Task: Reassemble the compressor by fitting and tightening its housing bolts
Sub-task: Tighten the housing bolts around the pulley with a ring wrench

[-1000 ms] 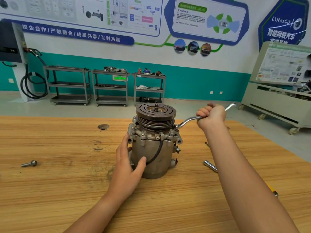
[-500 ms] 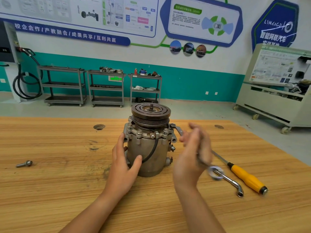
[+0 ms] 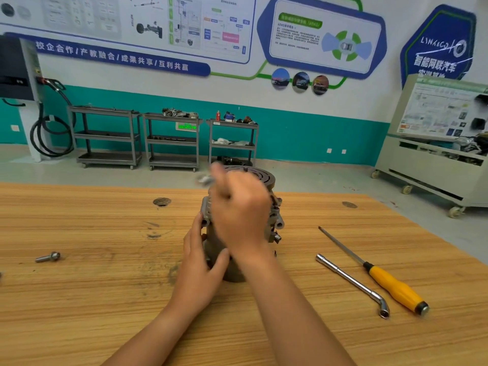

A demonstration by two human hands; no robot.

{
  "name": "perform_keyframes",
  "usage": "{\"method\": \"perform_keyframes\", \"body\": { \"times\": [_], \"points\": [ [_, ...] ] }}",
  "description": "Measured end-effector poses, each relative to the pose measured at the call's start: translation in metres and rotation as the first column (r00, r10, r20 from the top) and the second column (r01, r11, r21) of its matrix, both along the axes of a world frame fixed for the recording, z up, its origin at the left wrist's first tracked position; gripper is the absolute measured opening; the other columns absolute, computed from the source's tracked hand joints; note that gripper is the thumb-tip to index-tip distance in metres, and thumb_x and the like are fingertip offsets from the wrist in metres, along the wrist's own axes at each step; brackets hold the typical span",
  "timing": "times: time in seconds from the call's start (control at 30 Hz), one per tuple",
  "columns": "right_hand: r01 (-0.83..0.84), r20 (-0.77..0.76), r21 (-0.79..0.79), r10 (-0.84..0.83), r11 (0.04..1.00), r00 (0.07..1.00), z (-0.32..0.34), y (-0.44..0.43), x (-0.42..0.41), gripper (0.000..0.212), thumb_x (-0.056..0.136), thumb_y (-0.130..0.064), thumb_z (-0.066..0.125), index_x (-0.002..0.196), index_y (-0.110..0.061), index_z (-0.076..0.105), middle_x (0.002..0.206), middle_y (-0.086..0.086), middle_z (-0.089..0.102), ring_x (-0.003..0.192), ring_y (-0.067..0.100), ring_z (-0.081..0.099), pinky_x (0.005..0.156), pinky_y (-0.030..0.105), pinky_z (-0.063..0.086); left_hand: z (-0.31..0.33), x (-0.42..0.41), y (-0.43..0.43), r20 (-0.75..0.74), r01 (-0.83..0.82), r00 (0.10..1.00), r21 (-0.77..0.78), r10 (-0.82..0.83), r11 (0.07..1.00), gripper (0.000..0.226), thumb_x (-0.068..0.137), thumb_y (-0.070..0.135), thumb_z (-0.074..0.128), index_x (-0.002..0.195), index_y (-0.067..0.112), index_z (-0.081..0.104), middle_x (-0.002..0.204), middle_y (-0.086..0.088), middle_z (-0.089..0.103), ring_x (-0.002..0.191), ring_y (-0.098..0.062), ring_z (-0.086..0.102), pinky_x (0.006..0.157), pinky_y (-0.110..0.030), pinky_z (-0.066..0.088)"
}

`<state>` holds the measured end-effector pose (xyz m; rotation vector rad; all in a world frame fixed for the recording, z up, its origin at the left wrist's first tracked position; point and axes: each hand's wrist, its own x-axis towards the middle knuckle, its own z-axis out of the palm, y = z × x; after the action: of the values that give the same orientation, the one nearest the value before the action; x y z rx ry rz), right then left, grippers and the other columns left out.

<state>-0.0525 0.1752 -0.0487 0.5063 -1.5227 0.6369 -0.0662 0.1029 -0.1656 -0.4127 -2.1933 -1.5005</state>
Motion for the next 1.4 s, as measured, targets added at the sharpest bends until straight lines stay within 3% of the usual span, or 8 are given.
{"method": "perform_keyframes", "body": {
  "times": [0.07,0.13,0.27,0.4,0.5,0.67,1.13,1.4],
  "points": [
    [-0.33,-0.112,-0.219,0.312,0.918,0.943,0.032,0.006,0.016,0.045,0.093,-0.03,0.048,0.053,-0.008,0.05,0.042,0.0,0.041,0.037,0.013,0.037,0.035,0.029,0.035,-0.001,0.002,0.001,0.023,0.016,1.0,0.008,-0.017,1.0,0.082,0.089,0.025,0.059,0.126,0.063,-0.004,0.137,0.023,0.016,0.104,0.036,0.019,0.092,-0.017,0.031],
    [-0.621,-0.29,-0.419,0.55,0.663,0.783,0.064,0.016,0.031,0.042,0.096,-0.03,0.045,0.056,-0.02,0.044,0.043,-0.014,0.037,0.037,0.003,0.033,0.04,0.018,0.032,-0.002,0.001,0.0,0.024,0.012,1.0,0.011,-0.012,1.0,0.082,0.09,0.026,0.058,0.119,0.067,-0.007,0.135,0.026,0.013,0.096,0.043,0.012,0.091,-0.007,0.028],
    [-0.822,-0.448,-0.503,0.733,0.266,0.511,0.097,0.069,0.034,0.052,0.102,-0.006,0.023,0.052,-0.016,0.034,0.037,-0.01,0.028,0.031,0.005,0.024,0.038,0.018,0.026,-0.004,-0.001,0.0,0.025,0.011,1.0,0.026,-0.011,1.0,0.08,0.09,0.023,0.058,0.119,0.064,-0.005,0.135,0.022,0.015,0.095,0.046,0.008,0.073,0.014,0.021],
    [-0.712,-0.362,-0.702,0.846,0.028,0.391,0.081,0.118,0.014,0.059,0.102,-0.03,0.024,0.044,-0.02,0.031,0.037,-0.007,0.017,0.033,0.008,0.009,0.037,0.014,0.013,-0.002,0.002,0.0,0.02,0.041,0.999,0.049,-0.042,0.998,0.081,0.09,0.028,0.058,0.117,0.069,-0.007,0.134,0.027,0.014,0.108,0.028,0.019,0.092,-0.002,0.024],
    [-0.562,-0.37,-0.821,0.848,-0.106,0.38,0.057,0.141,-0.011,0.063,0.1,-0.033,0.027,0.039,-0.021,0.03,0.035,-0.007,0.016,0.031,0.008,0.01,0.034,0.016,0.01,0.0,0.003,0.0,0.019,0.049,0.999,0.055,-0.05,0.997,0.082,0.09,0.028,0.059,0.116,0.071,-0.006,0.136,0.025,0.017,0.12,0.01,0.022,0.1,-0.021,0.027],
    [-0.476,-0.445,-0.84,0.832,-0.26,0.331,0.021,0.154,-0.038,0.062,0.097,-0.032,0.029,0.036,-0.021,0.031,0.033,-0.008,0.017,0.029,0.008,0.013,0.032,0.017,0.012,0.001,0.003,-0.001,0.029,0.036,0.999,0.043,-0.038,0.998,0.085,0.09,0.028,0.059,0.115,0.075,-0.007,0.144,0.018,0.023,0.125,0.004,0.026,0.105,-0.027,0.03],
    [-0.387,-0.486,-0.847,0.824,-0.364,0.291,-0.009,0.164,-0.027,0.06,0.097,-0.024,0.029,0.037,-0.019,0.03,0.034,-0.006,0.018,0.03,0.01,0.016,0.036,0.016,0.024,0.001,0.001,-0.002,0.037,0.031,0.999,0.052,-0.033,0.998,0.088,0.089,0.024,0.059,0.112,0.08,-0.006,0.145,0.008,0.029,0.13,-0.007,0.035,0.105,-0.045,0.039],
    [-0.363,-0.218,-0.931,0.85,-0.034,0.479,0.037,0.145,-0.028,0.055,0.099,-0.023,0.03,0.044,-0.021,0.029,0.038,-0.006,0.017,0.033,0.011,0.013,0.038,0.014,0.02,0.0,0.002,-0.002,0.036,0.049,0.998,0.065,-0.052,0.997,0.085,0.09,0.026,0.058,0.114,0.078,-0.005,0.145,0.012,0.026,0.125,-0.002,0.036,0.103,-0.033,0.038]
  ]
}}
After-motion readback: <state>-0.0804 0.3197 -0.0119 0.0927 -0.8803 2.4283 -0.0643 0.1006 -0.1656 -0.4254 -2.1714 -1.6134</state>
